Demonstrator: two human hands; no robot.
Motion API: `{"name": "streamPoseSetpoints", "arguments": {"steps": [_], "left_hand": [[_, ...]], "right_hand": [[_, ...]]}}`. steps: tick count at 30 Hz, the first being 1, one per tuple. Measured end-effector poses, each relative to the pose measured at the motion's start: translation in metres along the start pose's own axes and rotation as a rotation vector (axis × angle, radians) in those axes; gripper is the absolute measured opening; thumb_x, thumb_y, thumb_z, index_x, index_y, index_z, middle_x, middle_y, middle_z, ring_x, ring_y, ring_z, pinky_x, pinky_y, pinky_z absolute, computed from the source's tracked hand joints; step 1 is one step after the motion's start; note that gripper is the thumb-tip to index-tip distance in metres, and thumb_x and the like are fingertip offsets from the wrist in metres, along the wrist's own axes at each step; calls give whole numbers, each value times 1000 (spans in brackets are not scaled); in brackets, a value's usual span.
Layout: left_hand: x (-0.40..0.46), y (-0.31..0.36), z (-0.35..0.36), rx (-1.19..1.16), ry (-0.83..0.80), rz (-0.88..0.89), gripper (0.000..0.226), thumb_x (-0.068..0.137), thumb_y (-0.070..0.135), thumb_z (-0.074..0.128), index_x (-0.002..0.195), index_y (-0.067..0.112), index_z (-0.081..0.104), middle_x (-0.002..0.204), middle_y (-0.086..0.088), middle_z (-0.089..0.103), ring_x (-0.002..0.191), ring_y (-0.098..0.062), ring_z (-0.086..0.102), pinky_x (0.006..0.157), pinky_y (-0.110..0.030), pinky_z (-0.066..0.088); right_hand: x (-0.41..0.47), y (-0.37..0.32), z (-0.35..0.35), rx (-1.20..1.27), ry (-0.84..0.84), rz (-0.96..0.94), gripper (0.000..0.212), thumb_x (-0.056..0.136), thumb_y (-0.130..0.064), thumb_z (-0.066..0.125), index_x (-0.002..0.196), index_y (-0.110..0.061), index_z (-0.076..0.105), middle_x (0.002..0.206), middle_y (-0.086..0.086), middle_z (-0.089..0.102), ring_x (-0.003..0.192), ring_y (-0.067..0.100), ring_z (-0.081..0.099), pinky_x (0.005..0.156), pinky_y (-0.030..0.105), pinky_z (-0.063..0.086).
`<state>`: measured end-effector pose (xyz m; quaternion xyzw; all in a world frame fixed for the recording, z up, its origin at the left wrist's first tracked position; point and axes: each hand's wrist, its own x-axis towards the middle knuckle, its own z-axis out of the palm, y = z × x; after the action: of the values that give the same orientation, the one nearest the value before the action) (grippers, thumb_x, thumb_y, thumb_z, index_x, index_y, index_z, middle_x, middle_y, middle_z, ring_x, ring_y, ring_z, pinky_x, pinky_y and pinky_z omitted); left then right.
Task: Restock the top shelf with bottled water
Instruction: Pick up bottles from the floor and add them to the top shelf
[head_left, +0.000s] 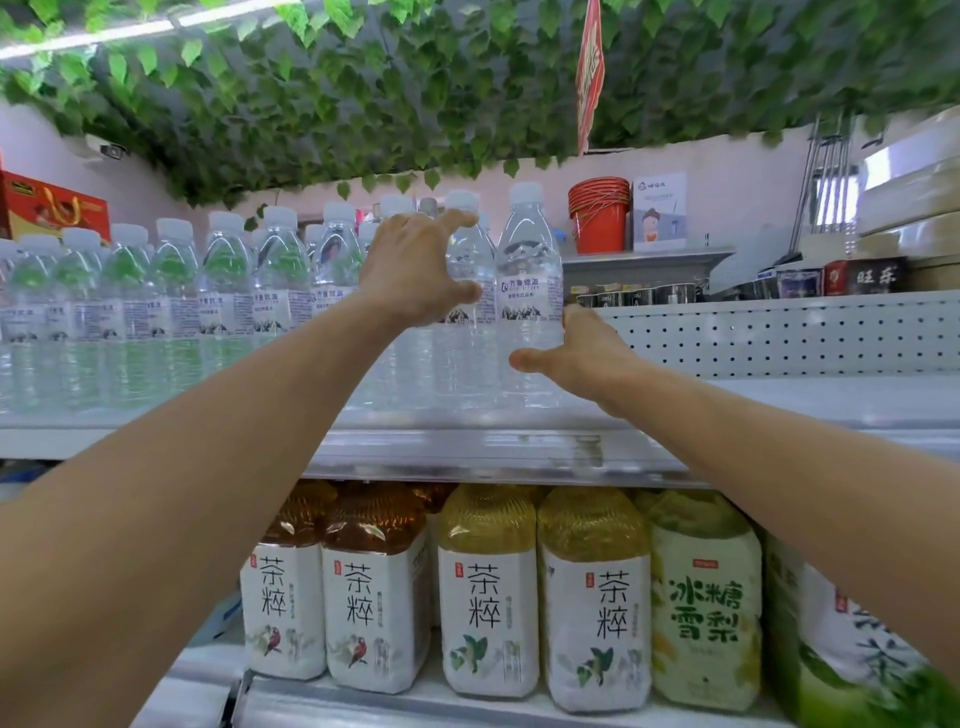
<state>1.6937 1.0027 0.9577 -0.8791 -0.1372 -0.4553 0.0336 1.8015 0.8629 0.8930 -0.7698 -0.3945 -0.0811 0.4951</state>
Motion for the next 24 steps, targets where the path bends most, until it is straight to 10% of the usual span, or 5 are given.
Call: {"name": "streamPoseSetpoints", "arguments": {"steps": [15, 24], "left_hand": [[-22, 8, 7, -44, 17, 1, 77, 91, 32, 66, 155, 25, 23, 155, -10, 32, 143, -30, 21, 117, -41, 19], [-130, 26, 1, -348, 43, -48, 56, 91, 35, 65, 142, 22, 44, 143, -3, 46, 134, -22, 38, 108, -38, 33]], "right_hand": [[-9, -7, -10, -111, -137, 70, 66, 90, -39, 69, 142, -12, 39, 135, -2, 51, 121, 27, 50, 93, 33, 40], [-98, -16, -18, -548, 262, -309, 49, 95, -39, 57, 139, -21, 46, 138, 0, 51, 127, 19, 47, 96, 44, 46]]}}
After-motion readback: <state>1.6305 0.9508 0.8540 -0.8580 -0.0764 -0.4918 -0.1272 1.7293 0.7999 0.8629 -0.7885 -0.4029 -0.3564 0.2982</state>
